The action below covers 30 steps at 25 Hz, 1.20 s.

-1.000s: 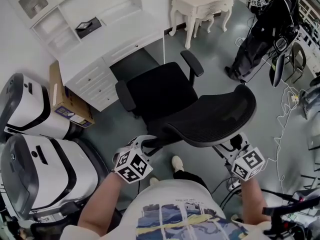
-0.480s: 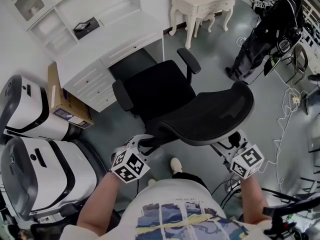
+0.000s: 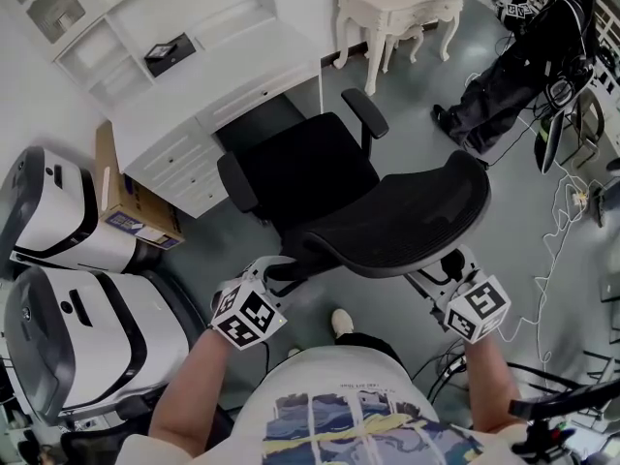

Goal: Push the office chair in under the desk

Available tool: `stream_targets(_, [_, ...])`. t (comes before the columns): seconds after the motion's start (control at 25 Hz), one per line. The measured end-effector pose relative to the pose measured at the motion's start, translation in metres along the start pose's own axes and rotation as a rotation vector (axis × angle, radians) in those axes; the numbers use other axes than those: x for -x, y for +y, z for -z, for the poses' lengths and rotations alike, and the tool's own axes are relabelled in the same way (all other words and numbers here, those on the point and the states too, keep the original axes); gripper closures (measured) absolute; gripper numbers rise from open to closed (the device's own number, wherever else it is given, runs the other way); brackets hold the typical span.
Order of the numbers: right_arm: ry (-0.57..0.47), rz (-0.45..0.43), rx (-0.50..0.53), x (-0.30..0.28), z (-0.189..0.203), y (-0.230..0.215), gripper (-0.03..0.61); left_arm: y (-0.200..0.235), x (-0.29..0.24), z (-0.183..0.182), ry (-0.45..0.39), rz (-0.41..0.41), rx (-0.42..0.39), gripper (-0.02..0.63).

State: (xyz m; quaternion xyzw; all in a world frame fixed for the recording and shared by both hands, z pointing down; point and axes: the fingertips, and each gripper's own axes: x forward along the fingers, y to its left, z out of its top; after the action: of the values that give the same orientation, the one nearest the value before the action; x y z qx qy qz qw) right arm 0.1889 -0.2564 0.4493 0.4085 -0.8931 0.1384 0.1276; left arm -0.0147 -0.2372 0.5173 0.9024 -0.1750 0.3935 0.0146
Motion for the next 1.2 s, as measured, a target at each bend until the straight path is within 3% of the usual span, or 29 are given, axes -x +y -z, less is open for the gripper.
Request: stream_targets(1.2, [0.027, -0.056, 0.021, -0.066, -0.029, -0.046, 0.245, 0.074, -0.019, -0.003, 0.027, -0.053, 0.049, 0.463])
